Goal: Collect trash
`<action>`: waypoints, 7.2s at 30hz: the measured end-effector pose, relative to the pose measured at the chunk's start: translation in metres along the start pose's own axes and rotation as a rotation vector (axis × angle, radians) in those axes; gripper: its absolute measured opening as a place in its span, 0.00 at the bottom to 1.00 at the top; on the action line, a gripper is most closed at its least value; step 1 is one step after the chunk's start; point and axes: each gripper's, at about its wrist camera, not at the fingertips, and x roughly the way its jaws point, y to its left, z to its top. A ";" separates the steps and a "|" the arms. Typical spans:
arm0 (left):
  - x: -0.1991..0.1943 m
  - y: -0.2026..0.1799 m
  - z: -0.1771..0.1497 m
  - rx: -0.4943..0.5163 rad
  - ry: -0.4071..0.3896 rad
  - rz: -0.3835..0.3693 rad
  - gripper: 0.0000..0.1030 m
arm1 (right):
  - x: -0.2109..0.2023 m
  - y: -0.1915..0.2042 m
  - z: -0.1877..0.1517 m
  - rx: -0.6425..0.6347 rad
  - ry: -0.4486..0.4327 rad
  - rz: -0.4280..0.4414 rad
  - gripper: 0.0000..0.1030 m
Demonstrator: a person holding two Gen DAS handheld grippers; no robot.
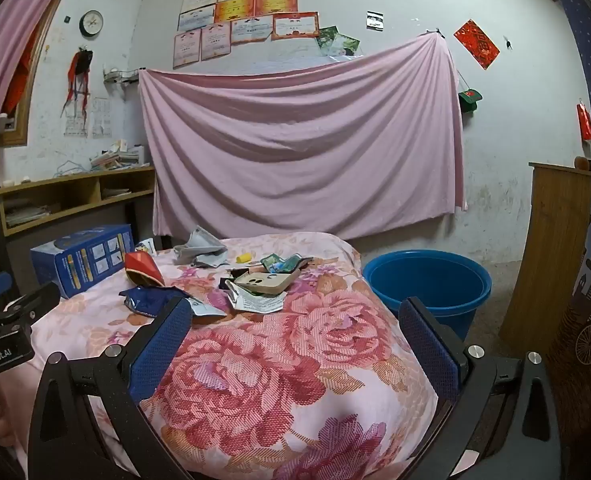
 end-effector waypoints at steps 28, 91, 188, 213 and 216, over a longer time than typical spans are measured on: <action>0.000 0.000 0.000 0.002 -0.004 -0.001 0.98 | 0.000 0.001 -0.001 0.000 0.001 0.001 1.00; -0.002 -0.002 0.000 0.006 -0.010 0.000 0.98 | 0.001 0.000 -0.001 0.001 0.006 0.000 1.00; 0.194 0.020 0.036 -0.211 0.477 -0.202 0.19 | 0.235 0.020 0.038 -0.453 0.554 0.437 0.68; 0.171 -0.010 0.051 -0.126 0.303 -0.263 0.09 | 0.202 0.019 0.044 -0.437 0.420 0.377 0.52; 0.171 -0.020 0.058 -0.109 0.273 -0.272 0.09 | 0.191 0.015 0.057 -0.382 0.325 0.355 0.52</action>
